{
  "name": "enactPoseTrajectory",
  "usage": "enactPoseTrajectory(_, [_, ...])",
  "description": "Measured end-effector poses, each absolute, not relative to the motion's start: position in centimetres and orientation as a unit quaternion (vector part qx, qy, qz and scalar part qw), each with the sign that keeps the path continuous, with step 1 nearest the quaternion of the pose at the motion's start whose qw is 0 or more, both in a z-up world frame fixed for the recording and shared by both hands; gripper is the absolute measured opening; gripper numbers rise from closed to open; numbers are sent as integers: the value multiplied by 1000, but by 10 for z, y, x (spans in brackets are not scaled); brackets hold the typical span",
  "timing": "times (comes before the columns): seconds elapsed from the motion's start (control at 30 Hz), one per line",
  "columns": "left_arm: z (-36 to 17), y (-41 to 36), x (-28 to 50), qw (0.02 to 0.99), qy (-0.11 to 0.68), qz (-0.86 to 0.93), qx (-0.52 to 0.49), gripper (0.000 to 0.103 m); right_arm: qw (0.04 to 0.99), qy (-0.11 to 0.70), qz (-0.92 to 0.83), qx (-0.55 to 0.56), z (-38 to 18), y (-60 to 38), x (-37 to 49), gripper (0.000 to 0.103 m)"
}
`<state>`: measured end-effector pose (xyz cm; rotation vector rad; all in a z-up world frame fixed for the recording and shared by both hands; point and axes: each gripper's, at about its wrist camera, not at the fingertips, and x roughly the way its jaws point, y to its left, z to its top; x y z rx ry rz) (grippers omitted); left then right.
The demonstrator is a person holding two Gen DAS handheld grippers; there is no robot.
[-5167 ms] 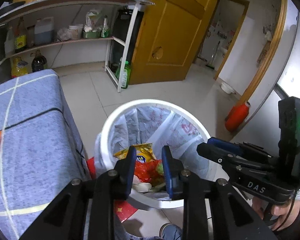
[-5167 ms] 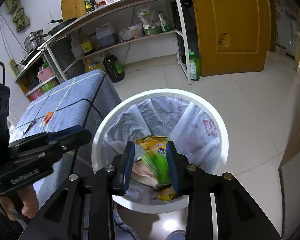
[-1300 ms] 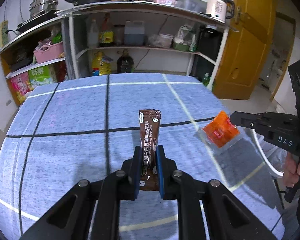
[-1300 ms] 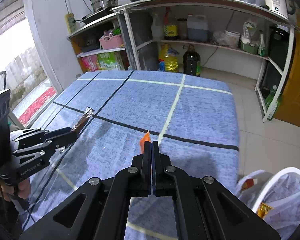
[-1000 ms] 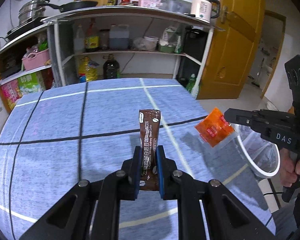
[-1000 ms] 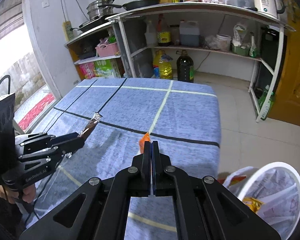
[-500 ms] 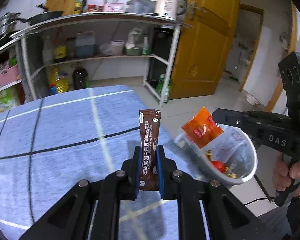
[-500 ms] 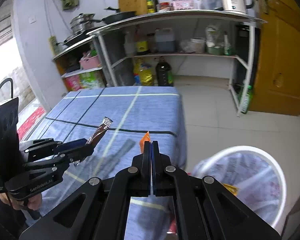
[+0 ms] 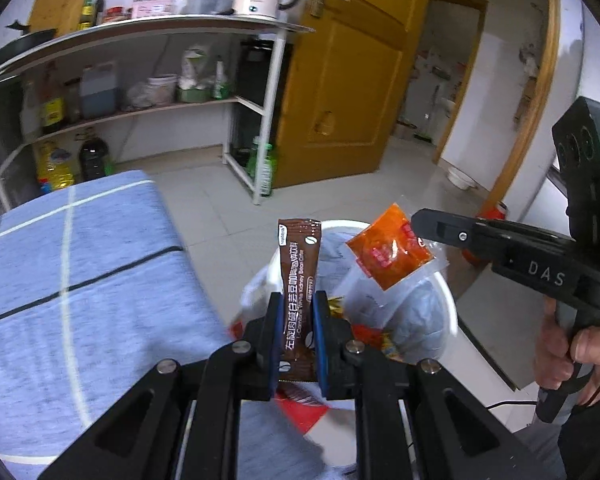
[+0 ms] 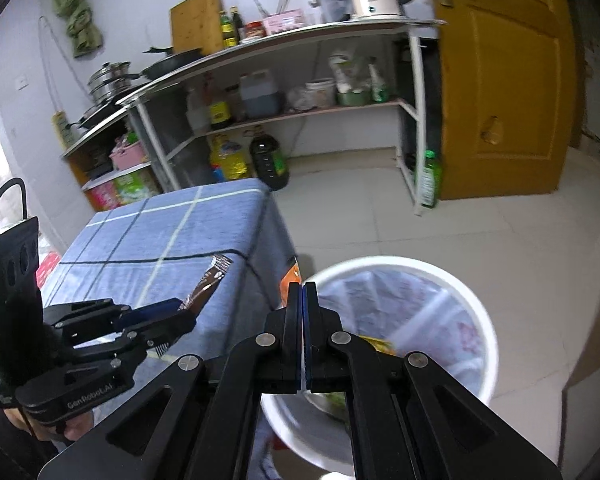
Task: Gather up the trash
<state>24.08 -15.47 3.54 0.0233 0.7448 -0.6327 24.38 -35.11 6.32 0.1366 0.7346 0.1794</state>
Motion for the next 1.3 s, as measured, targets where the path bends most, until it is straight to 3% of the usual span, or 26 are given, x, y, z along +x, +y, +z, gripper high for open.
enactPoseTrajectory(0.57, [1,-223,258,860,394,-325,6,19,913,394,43,99,28,-418,240,0])
enactPoseTrajectory(0.67, [-1,-223,258,861,394,-322,8,23,914,392,39,97,28,-418,238,6])
enactPoseTrajectory(0.8, [2,-222,255,863,388,-323,2,28,918,384,35,95,31,-415,235,31])
enactPoseTrajectory(1.3, [34,-196,217,885,346,-313,-11,32,935,344,19,87,51,-391,180,33])
